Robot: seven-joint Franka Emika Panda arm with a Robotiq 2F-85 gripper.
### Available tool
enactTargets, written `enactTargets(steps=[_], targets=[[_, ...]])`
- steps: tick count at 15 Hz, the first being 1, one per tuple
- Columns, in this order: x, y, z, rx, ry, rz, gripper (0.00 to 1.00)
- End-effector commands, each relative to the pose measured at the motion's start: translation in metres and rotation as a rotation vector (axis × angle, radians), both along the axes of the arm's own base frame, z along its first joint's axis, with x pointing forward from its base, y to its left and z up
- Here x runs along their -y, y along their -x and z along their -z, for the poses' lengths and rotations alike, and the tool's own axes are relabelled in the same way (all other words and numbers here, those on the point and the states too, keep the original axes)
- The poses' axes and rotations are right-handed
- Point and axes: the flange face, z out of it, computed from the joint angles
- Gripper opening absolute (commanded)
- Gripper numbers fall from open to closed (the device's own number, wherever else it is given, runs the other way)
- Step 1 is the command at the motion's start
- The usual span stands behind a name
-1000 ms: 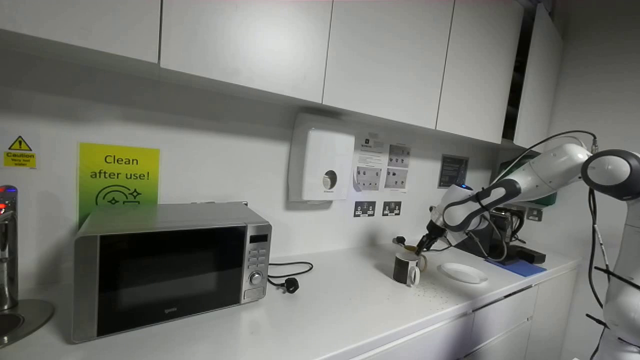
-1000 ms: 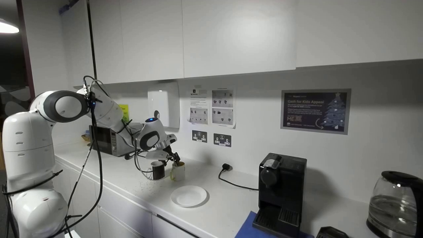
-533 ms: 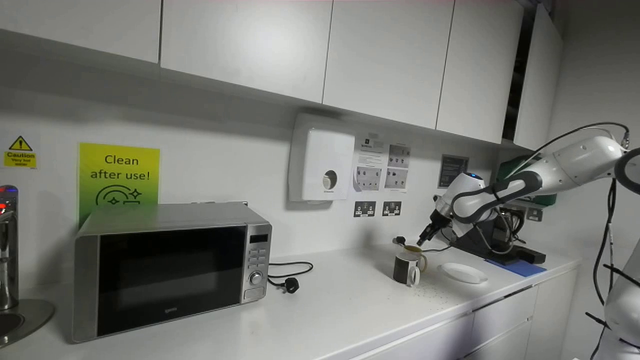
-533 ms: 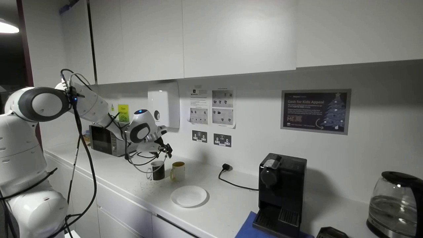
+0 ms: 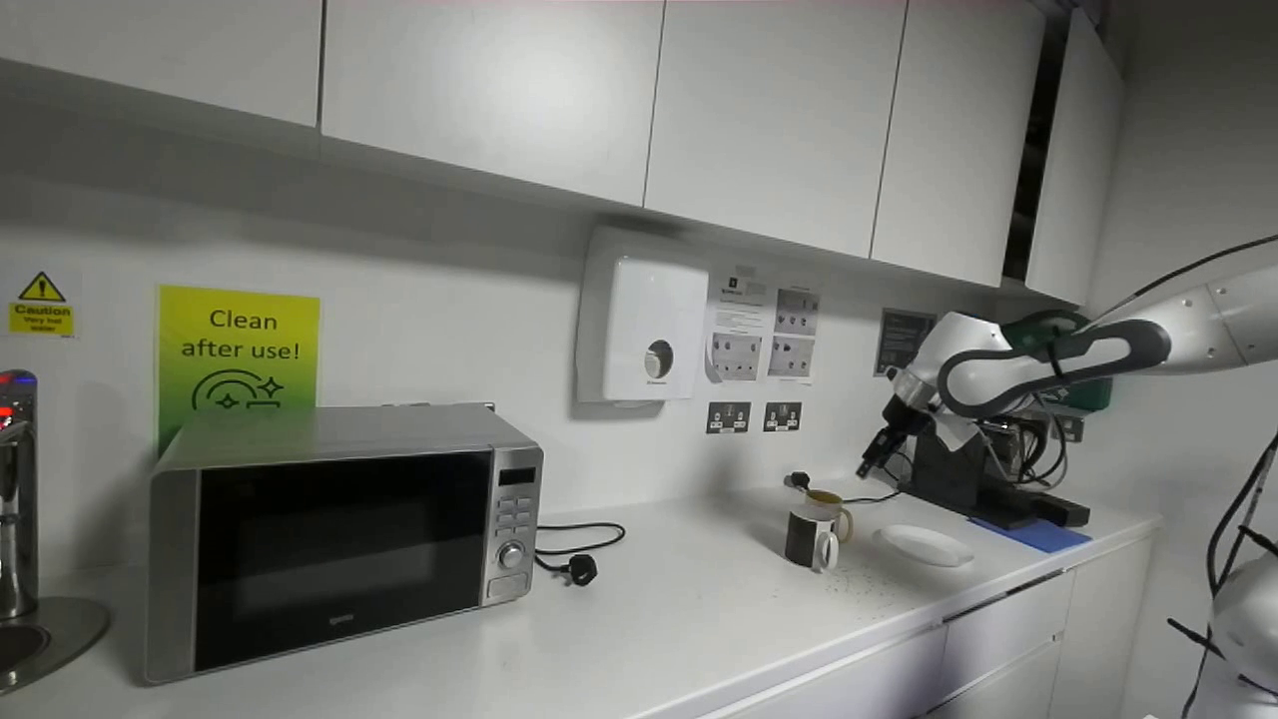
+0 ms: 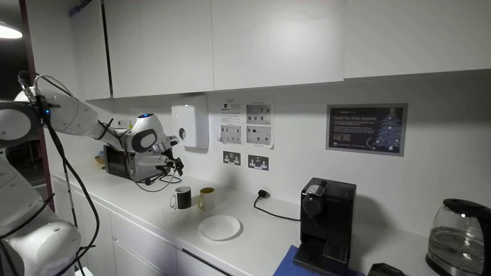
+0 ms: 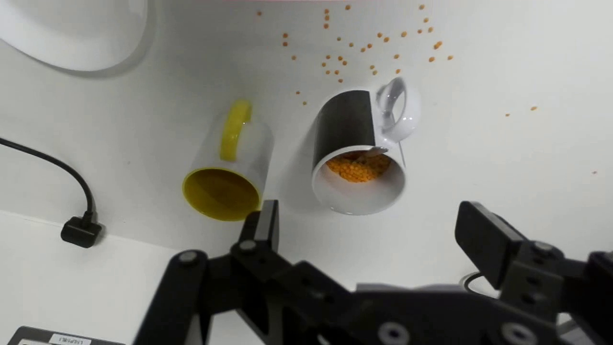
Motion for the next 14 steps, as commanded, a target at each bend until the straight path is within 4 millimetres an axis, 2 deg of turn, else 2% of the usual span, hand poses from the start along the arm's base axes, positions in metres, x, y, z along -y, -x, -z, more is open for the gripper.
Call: enactTargets(steps=[1, 5, 9, 12, 13, 14], targets=[[-0.007, 0.039, -0.017, -0.013, -0.008, -0.003, 1.0], [-0.006, 0.065, -0.029, -0.042, 0.039, 0.029, 1.0], [-0.009, 0.08, -0.044, -0.03, 0.069, 0.069, 1.0], [-0.013, 0.084, -0.052, -0.01, 0.093, 0.08, 1.0], [-0.015, 0.074, -0.047, -0.024, 0.064, 0.053, 1.0], [-0.016, 0.075, -0.048, -0.021, 0.064, 0.052, 1.0]])
